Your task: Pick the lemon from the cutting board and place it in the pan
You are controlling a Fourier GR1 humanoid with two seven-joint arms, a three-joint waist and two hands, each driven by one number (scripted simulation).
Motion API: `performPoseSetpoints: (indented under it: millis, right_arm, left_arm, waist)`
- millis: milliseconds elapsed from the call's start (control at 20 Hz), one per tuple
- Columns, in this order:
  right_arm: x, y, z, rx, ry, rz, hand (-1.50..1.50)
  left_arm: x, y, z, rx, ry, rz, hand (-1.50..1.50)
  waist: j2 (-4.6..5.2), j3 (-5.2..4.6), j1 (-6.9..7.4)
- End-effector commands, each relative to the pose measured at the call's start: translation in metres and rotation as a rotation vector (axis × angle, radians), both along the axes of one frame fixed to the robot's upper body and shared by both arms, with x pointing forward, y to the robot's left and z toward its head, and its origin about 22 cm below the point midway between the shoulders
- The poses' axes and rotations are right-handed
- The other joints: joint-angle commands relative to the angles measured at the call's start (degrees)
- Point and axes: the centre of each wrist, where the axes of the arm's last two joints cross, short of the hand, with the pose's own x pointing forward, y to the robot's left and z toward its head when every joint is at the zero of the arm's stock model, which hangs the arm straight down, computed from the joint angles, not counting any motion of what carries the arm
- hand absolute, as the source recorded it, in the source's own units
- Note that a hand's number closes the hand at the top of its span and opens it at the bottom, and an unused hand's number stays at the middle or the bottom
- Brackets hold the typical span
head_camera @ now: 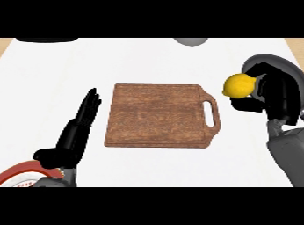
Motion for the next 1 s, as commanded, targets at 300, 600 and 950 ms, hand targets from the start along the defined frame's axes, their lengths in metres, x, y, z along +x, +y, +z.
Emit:
performPoseSetpoints:
  millis: [300, 600, 950]
  right_arm:
    - [0.031, -0.092, -0.046, -0.177, -0.157, -0.198, 1.50]
    - [0.054, -0.140, -0.036, -0.083, -0.249, -0.259, 1.50]
    - [0.061, -0.176, -0.029, -0.066, -0.257, -0.298, 1.50]
  left_arm:
    - [-0.002, -0.019, 0.000, -0.003, -0.003, -0.007, 0.00]
    - [0.004, -0.005, 0.003, -0.012, -0.017, -0.026, 0.00]
    - [0.002, -0.020, 0.020, -0.018, -0.026, -0.053, 0.00]
  waist:
    - [0.38, 0.08, 0.96]
    - [0.67, 0.16, 1.72]
    - [0.99, 0.26, 3.04]
